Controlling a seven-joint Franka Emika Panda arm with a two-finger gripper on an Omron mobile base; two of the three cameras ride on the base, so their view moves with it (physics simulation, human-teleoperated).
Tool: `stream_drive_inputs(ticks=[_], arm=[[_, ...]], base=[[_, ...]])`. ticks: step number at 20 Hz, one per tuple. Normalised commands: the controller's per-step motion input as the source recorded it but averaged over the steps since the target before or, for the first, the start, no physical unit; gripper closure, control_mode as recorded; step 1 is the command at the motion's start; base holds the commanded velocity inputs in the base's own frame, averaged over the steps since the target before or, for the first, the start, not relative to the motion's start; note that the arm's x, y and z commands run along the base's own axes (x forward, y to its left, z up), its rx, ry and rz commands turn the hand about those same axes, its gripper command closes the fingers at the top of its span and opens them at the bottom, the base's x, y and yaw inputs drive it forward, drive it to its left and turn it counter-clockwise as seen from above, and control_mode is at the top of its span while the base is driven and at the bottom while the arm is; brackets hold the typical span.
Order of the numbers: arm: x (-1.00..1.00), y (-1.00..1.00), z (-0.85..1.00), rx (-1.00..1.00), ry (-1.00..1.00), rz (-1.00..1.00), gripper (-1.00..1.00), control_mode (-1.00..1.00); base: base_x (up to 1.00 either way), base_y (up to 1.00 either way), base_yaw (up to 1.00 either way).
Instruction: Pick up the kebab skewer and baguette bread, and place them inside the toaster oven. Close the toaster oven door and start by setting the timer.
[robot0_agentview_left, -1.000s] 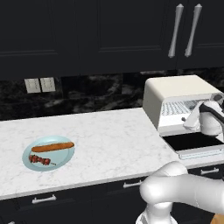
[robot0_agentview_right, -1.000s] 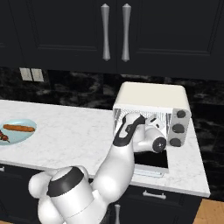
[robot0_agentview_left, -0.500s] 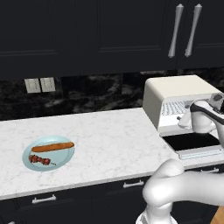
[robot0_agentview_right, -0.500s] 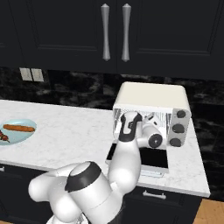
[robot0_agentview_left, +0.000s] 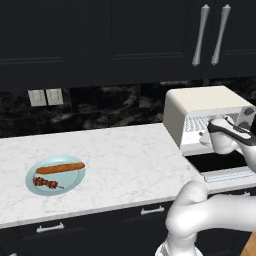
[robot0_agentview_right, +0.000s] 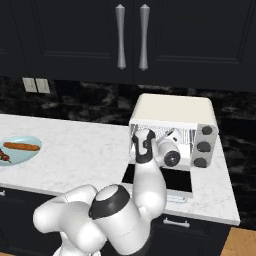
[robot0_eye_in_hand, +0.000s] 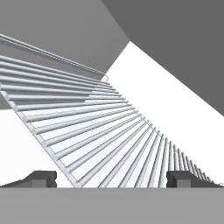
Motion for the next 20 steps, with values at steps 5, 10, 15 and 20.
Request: stream_drive_inputs(ticks=[5,10,15,20], arm=[[0.12,-0.08,-0.02,0.00,0.00,-0.05,1.00,-1.00],[0.00,-0.14,0.01,0.00,0.00,-0.04,1.00,-1.00],[-0.34,-0.20,0.14,0.00,0.00,0.00,1.00,-1.00],[-0.73,-0.28,0.32,0.01,0.00,0.00,1.00,-1.00]], base=[[0.00,0.00,0.00],[0.00,0.00,0.00],[0.00,0.00,0.00],[0.00,0.00,0.00]])
